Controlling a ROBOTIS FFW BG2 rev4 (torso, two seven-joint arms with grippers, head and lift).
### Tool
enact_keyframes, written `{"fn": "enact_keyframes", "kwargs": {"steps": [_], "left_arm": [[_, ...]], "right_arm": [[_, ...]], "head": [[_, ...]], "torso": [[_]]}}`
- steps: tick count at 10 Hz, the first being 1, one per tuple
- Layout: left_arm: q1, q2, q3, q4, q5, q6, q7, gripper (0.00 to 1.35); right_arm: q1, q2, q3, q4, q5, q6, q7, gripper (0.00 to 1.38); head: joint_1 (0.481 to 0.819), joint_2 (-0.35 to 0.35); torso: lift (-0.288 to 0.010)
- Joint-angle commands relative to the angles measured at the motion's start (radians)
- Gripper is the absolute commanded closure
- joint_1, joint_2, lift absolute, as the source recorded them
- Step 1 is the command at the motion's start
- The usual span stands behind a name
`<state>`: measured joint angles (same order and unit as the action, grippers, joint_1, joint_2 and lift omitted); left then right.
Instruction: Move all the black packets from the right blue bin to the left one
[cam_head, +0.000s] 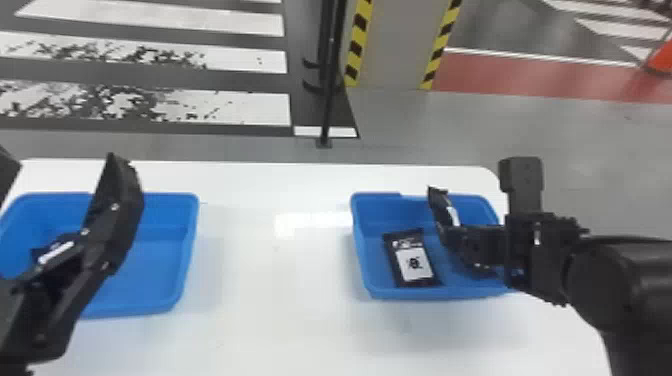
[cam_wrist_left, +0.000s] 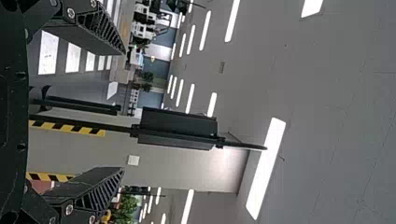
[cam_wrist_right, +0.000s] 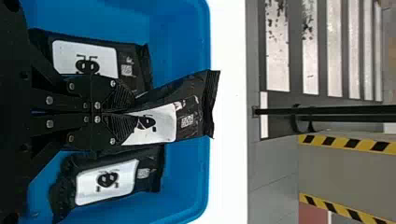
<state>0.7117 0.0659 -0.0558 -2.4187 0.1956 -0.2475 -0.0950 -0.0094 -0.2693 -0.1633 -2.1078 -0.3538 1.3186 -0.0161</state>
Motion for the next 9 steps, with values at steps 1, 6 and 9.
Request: {"fn": "enact_keyframes", "kwargs": {"steps": [1, 6, 9], "left_arm": [[0.000, 0.000, 0.000, 0.000, 0.000, -0.003, 0.000, 0.16], [-0.010, 0.005, -0.014, 0.000, 0.020, -0.008, 0.003, 0.15], [-0.022, 0.012, -0.032, 0.000, 0.030, 0.068, 0.003, 0.15]], "right_arm": [[0.019, 0.002, -0.002, -0.063, -0.029, -0.042, 0.001, 1.16], [0.049, -0.001, 0.109, -0.139, -0.179, -0.239, 0.183, 1.16], [0.000, -0.028, 0.293, -0.159, -0.256, -0.298, 0.200, 1.16]], "head": [[0.695, -0.166], [0.695, -0.049], [0.687, 0.100]], "torso": [[-0.140], [-0.140], [-0.140]]}}
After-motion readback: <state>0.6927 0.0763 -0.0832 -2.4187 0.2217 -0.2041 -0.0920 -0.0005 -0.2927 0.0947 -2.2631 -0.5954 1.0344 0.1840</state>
